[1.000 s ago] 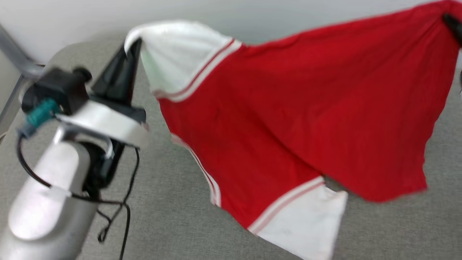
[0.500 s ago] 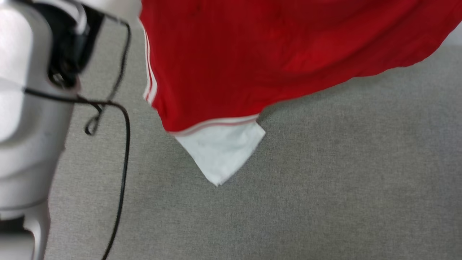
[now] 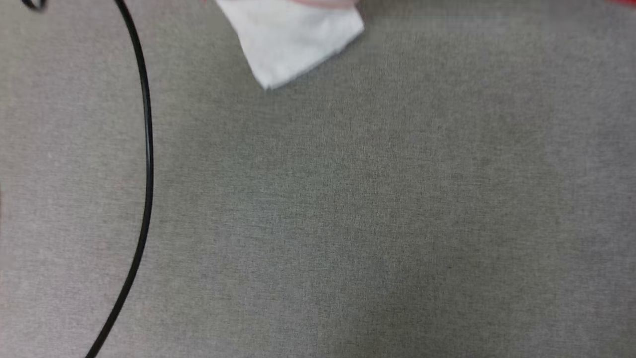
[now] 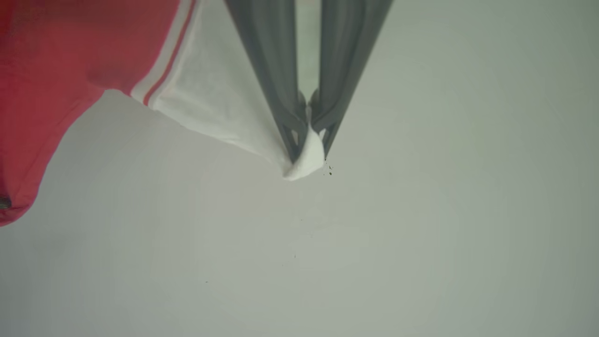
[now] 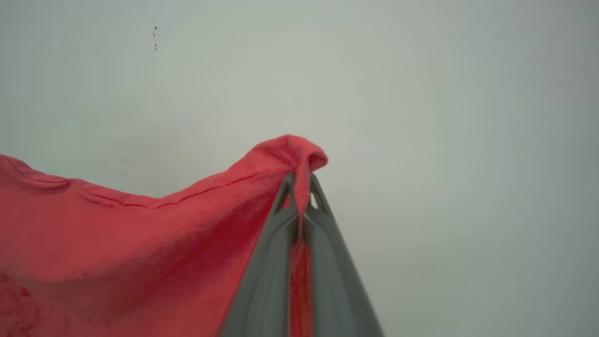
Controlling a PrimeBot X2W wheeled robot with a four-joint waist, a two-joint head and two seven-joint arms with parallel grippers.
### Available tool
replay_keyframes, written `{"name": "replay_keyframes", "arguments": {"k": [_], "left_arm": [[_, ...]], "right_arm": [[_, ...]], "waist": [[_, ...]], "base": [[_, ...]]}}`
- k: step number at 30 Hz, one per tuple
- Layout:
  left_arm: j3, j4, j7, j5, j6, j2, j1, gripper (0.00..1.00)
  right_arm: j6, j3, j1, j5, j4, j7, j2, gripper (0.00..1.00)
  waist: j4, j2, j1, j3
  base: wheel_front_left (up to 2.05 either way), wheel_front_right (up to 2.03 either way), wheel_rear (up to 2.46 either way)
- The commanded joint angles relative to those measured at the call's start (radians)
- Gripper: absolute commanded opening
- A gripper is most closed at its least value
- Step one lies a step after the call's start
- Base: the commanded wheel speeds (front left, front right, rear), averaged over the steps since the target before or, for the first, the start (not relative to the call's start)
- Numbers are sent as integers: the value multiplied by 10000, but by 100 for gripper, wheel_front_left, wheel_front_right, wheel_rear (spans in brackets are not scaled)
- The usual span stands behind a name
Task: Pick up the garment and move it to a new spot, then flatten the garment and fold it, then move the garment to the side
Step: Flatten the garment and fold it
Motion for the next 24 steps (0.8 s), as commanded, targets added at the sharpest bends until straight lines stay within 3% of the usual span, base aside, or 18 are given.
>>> {"name": "replay_keyframes", "arguments": {"k": [1, 8, 13, 24], "left_arm": [[-28, 343, -173, 128, -28, -17, -608, 0], [-160, 1406, -789, 466, -53, -142, -2347, 0], [-294, 1810, -899, 476, -100, -208, -2685, 0], [-702, 2449, -1491, 241, -148, -100, -929, 0]], "right_arm": [[-15, 34, -670, -107, 418, -247, 132, 0], [-15, 248, -2688, -219, 2117, -1232, 572, 0], [-15, 561, -3166, -252, 2922, -1612, 784, 0], [-15, 1739, -2233, 696, 4375, -2483, 1043, 0]], "waist": [[-25, 0, -3, 455], [-146, 0, -3, 831], [-189, 0, -3, 981], [-223, 0, -3, 1383]], "base": [[0, 0, 0], [0, 0, 0], [0, 0, 0], [0, 0, 0]]}}
